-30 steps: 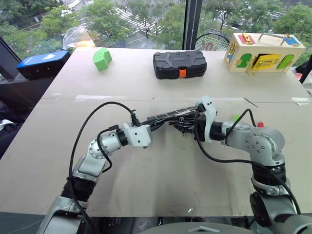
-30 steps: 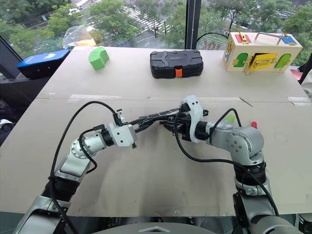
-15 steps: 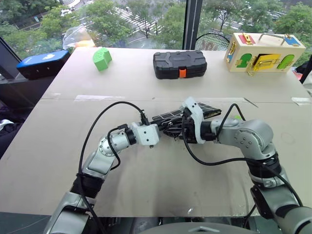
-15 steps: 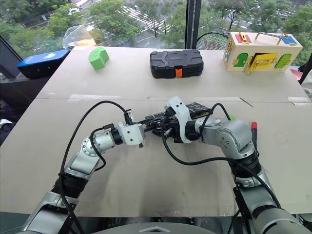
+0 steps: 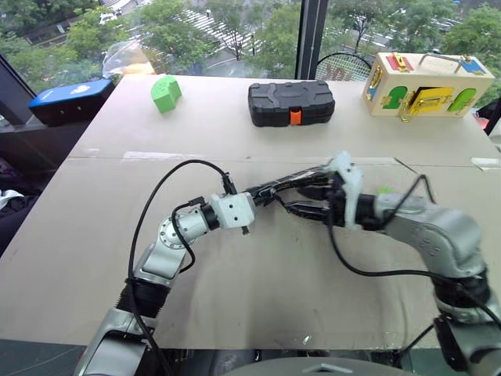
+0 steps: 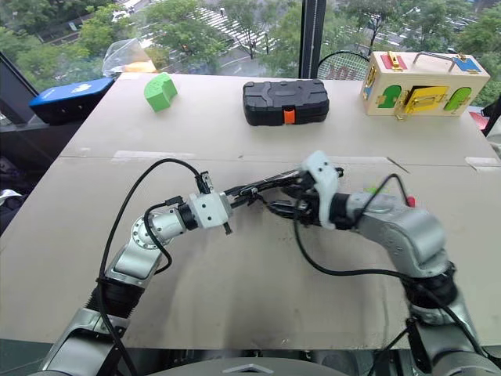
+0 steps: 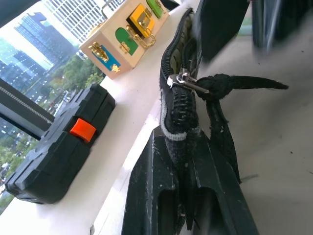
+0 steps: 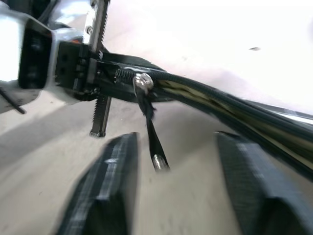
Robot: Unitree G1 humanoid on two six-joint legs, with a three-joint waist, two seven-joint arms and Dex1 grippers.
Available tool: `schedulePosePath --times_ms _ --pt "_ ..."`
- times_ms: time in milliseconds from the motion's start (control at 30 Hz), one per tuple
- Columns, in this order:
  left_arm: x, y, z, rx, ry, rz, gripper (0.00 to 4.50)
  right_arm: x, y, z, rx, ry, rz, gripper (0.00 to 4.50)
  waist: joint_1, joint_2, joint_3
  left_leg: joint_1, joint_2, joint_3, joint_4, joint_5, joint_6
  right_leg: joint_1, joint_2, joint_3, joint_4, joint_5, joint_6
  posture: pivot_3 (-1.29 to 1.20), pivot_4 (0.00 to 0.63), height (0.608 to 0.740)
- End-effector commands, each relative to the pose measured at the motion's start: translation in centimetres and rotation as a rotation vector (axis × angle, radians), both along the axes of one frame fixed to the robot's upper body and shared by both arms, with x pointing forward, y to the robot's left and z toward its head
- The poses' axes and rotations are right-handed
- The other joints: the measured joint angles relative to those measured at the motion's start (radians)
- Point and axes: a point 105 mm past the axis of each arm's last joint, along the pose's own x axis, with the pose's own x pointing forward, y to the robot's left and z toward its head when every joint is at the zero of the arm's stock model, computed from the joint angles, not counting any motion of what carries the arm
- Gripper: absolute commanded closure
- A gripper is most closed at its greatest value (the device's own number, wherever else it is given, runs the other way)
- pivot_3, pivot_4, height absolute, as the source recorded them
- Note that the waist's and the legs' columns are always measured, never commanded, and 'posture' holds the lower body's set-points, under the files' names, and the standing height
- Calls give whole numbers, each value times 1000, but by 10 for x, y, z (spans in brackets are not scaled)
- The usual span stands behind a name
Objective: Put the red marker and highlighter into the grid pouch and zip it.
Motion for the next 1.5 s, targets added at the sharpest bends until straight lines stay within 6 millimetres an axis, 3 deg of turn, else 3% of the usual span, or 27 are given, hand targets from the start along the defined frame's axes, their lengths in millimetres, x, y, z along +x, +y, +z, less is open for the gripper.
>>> schedulePosePath --times_ms 33,67,300,433,567,667,833,933,967,1067,1133,1233,1400,1500 --pt "-2 -2 16 -37 -46 -16 4500 4 -16 17 47 -41 -88 4153 -6 0 0 1 0 0 0 -1 1 0 0 1 1 0 0 0 150 740" --pt "-3 -3 16 -38 -46 -19 4500 11 -21 16 49 -34 -144 4430 -8 0 0 1 0 0 0 -2 3 0 -1 1 1 0 0 0 150 740" --pt "-6 -8 16 -39 -44 -48 4500 35 -28 -3 19 36 -313 4430 -5 1 0 2 0 0 0 -2 3 0 1 1 3 0 0 0 150 740" --pt "-10 -12 17 -34 -46 -83 4500 43 -27 -16 -104 3 -346 4430 -5 1 0 1 0 1 0 1 -1 0 1 2 2 0 0 0 150 740" --pt "-13 -13 15 -23 -31 -107 4500 46 -7 -5 -260 -285 -229 4430 -5 1 1 1 0 1 0 1 -1 0 1 1 1 0 0 0 150 740" --pt "-8 -12 10 9 -16 -110 4500 37 17 -12 -588 -677 46 4430 -8 2 1 2 0 2 0 0 -1 -1 2 2 1 -1 1 0 150 740" --pt "-2 -13 11 18 -17 -116 4500 43 22 -21 -727 -862 205 4430 -6 0 2 2 1 3 0 1 -2 -1 3 2 1 -1 1 0 150 740" --pt "-1 -16 11 17 -20 -119 4500 46 20 -26 -762 -883 272 3685 -4 0 2 2 0 5 0 1 -2 -1 3 1 1 0 1 0 150 740" --pt "0 -16 11 14 -24 -115 4500 46 17 -28 -779 -877 281 3087 -4 0 2 2 1 6 1 1 -2 -1 3 1 1 0 1 0 150 740" --pt "2 -14 11 11 -29 -103 4500 48 6 -28 -821 -879 266 2258 -3 0 2 1 1 6 2 1 -2 -1 3 1 0 0 2 0 150 740" --pt "3 -12 10 12 -28 -94 4500 47 -1 -26 -843 -878 251 1141 -3 0 2 2 1 6 2 1 -2 -1 3 1 1 0 2 0 150 740" --pt "5 -9 9 14 -23 -78 4500 45 -12 -22 -858 -871 212 57 -1 0 2 2 1 5 2 1 -2 -1 2 1 1 0 2 0 150 740" --pt "10 -4 7 15 -16 -46 4500 35 -33 -10 -738 -718 30 57 -1 0 2 2 1 6 2 1 -2 -1 2 1 2 0 2 0 150 740" --pt "16 0 8 18 -19 -20 4500 28 -56 0 -554 -517 -217 57 6 -1 1 1 1 3 4 1 -2 0 2 2 3 0 2 0 150 740"
